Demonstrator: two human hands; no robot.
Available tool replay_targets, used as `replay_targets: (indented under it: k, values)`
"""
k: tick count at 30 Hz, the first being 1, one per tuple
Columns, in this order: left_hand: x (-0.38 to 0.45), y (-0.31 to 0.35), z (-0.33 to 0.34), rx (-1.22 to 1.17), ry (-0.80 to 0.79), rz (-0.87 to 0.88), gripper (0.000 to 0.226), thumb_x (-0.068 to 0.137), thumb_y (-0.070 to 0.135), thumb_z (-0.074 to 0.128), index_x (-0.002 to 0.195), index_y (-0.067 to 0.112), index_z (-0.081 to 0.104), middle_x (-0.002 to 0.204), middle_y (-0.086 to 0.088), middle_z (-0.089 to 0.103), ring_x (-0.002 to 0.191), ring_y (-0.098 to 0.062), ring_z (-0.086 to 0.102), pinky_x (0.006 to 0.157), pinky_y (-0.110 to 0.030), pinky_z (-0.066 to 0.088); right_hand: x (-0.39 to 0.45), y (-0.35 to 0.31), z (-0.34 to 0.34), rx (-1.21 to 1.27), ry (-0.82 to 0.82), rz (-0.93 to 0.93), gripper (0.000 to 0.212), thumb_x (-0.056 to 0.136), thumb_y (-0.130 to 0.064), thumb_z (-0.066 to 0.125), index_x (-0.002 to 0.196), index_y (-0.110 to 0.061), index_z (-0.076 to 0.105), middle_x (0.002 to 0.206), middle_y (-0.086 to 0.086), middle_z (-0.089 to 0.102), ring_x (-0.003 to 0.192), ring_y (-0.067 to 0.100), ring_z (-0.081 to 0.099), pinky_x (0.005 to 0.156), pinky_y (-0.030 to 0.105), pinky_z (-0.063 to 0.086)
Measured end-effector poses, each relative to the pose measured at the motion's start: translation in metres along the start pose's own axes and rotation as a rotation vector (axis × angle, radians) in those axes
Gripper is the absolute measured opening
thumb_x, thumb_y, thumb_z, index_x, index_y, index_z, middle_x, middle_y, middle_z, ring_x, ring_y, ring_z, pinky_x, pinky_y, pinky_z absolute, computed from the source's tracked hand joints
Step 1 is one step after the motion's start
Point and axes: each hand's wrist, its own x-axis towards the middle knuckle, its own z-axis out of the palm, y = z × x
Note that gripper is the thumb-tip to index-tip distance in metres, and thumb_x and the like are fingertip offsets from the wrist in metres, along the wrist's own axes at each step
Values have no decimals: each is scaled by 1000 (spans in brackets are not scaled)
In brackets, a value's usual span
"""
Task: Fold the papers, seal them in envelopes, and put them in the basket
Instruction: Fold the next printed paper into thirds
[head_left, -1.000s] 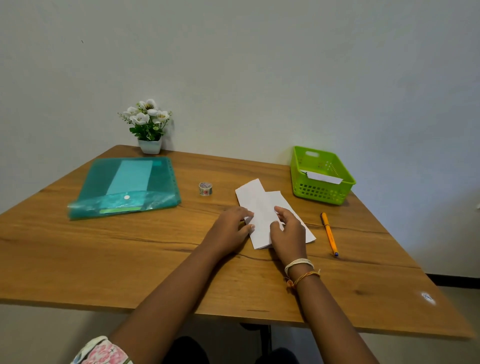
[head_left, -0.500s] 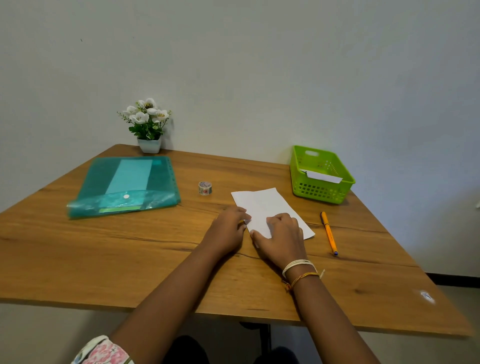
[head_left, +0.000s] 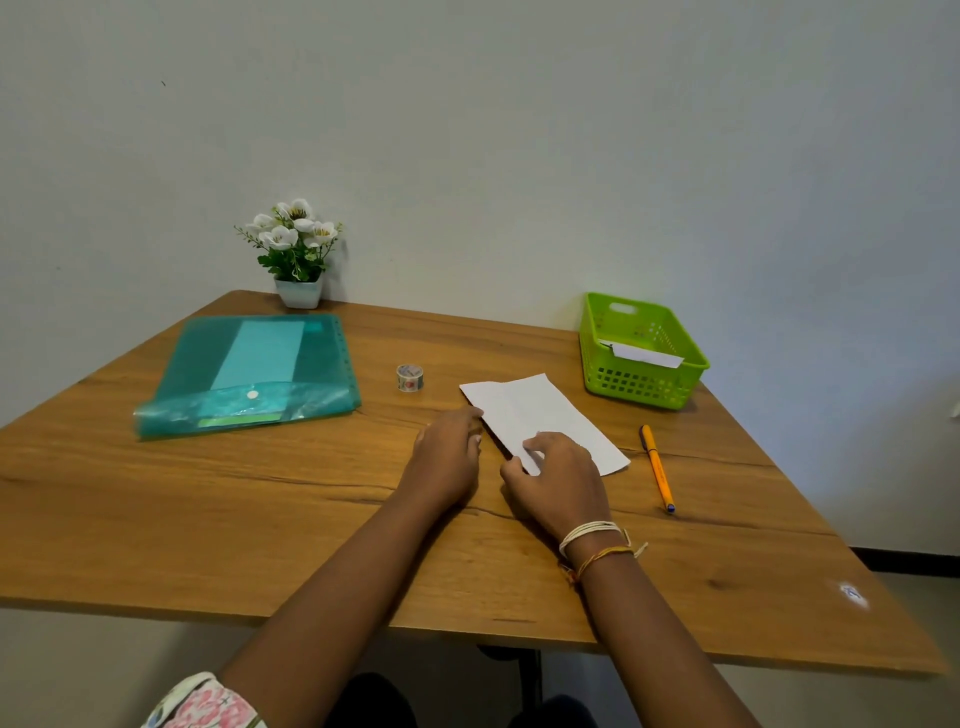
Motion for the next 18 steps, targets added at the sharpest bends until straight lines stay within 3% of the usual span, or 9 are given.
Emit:
replay_targets:
  k: [5,9,12,15,18]
  values:
    - [0,1,0,-27,-7,-7,39,94,17,53,132,21,48,130,-1,57,120,-16,53,102,-43,44,1,0,1,70,45,-56,28,93,-29,47,90,-15,71,86,2,71,75,13,59,61,27,48]
    - [0,2,-2,-18,-12,9,40,94,19,53,133,22,48,131,1,57,121,-15,52,104,-43,43,1,2,1,232,120,-72,31,97,-24,43,88,-11,69,78,4,67,69,15,58,60,35,47]
    - [-1,2,-2,-2,-28,34,42,95,22,51,137,23,44,133,0,56,122,-16,52,104,-44,43,1,6,0,393,187,-64,32,97,-22,42,71,-15,59,62,-5,54,58,4,47,51,18,34]
    - [-3,2,-1,7,-19,111,41,96,20,49,136,21,44,126,-1,60,115,-19,55,99,-43,44,3,8,1,490,259,-39,34,95,-25,40,64,-15,50,54,-8,39,52,5,37,49,21,24]
    - [-4,1,-1,28,-14,131,40,97,18,47,136,21,43,127,-2,58,112,-20,55,96,-43,44,3,8,2,474,293,-30,31,99,-21,43,77,-9,61,64,6,55,58,8,43,52,29,31]
